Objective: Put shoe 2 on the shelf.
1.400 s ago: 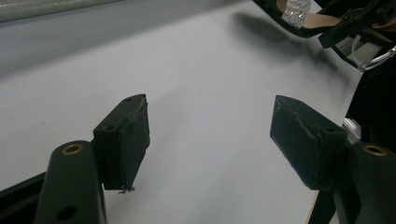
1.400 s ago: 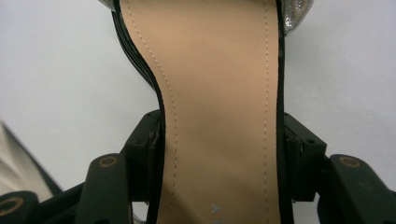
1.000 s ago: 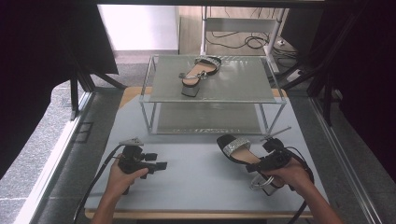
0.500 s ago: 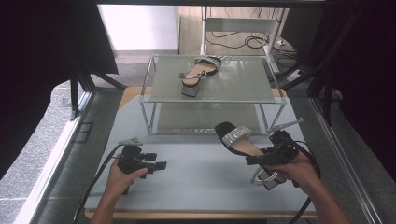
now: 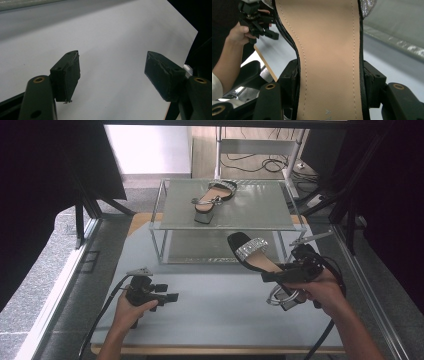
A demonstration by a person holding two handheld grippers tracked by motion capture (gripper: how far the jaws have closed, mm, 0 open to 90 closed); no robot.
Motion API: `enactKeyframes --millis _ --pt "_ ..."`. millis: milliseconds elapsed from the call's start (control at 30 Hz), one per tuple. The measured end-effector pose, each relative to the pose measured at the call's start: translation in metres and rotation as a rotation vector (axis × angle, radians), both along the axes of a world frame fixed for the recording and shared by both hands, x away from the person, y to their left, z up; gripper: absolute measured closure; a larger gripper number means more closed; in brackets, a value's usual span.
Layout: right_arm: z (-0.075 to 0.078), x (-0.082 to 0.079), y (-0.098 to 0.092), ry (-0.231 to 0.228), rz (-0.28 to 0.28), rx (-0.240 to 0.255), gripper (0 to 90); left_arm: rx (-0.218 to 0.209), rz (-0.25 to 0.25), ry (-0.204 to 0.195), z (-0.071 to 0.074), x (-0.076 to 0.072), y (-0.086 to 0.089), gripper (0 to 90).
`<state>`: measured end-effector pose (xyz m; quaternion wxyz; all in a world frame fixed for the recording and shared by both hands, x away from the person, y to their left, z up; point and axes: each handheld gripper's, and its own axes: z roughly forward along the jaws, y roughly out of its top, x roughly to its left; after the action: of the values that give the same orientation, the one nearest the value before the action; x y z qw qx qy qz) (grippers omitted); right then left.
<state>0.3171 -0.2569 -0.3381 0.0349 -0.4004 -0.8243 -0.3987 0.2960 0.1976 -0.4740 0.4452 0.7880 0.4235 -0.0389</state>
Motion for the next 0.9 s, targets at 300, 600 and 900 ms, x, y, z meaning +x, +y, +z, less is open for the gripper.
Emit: enactKeyframes --millis 300,600,900 --pt "0.018 0.018 0.007 -0.031 -0.021 -0.024 42.3 0.0 0.0 0.003 0.0 0.0 0.001 28.7" --pt "0.031 0.044 0.009 -0.031 -0.065 -0.038 42.3 -0.021 -0.001 0.008 0.001 0.0 0.003 28.8" --pt "0.034 0.07 0.009 -0.025 -0.125 -0.048 42.4 -0.016 0.009 0.005 0.003 0.0 0.004 29.0"
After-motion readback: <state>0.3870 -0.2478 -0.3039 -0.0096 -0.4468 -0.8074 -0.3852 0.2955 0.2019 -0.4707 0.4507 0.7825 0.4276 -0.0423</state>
